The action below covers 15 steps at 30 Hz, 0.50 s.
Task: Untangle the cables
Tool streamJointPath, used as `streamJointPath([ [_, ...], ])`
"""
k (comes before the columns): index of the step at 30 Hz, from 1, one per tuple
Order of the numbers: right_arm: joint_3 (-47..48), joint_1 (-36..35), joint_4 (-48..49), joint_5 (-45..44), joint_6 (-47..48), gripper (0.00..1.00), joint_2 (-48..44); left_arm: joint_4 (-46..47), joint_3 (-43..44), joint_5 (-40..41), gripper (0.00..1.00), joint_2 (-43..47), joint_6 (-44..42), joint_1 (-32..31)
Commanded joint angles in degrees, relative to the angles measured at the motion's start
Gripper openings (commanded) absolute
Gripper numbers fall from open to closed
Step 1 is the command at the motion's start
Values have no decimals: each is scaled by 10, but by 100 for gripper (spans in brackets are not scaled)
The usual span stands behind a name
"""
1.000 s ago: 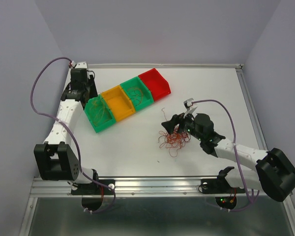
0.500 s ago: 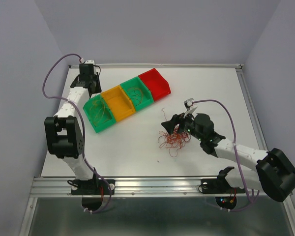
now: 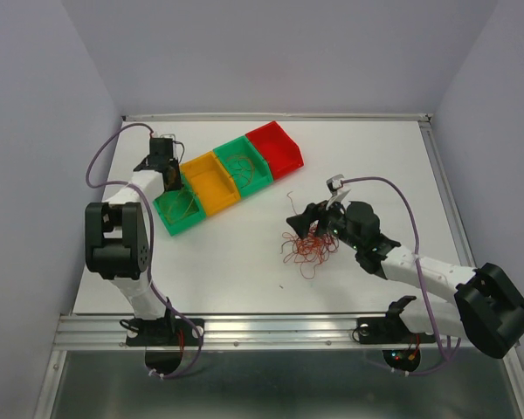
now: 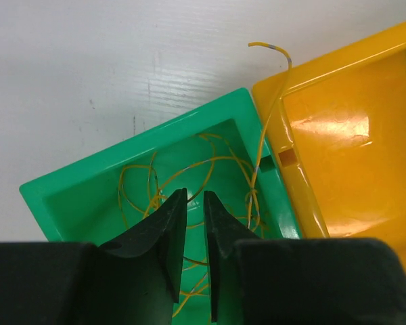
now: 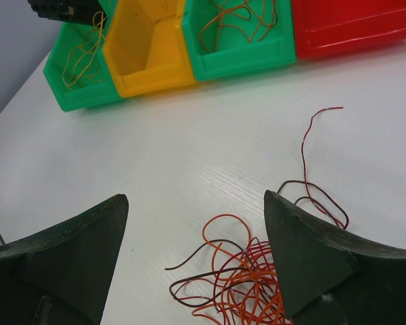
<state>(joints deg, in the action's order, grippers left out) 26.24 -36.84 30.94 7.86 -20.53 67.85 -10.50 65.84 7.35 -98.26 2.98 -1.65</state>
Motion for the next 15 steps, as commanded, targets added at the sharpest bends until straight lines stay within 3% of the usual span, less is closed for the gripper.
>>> streamJointPath([
  [1,7,-4,27,9,0,86,-2,50,-5,9,27,-8,-3,0],
  [8,-6,-4,27,2,-3,86,-14,71,-10,7,26,-66,14,0],
  [15,-9,-5,26,1,-3,86,-22,97,-40,23,26,-57,23,0],
])
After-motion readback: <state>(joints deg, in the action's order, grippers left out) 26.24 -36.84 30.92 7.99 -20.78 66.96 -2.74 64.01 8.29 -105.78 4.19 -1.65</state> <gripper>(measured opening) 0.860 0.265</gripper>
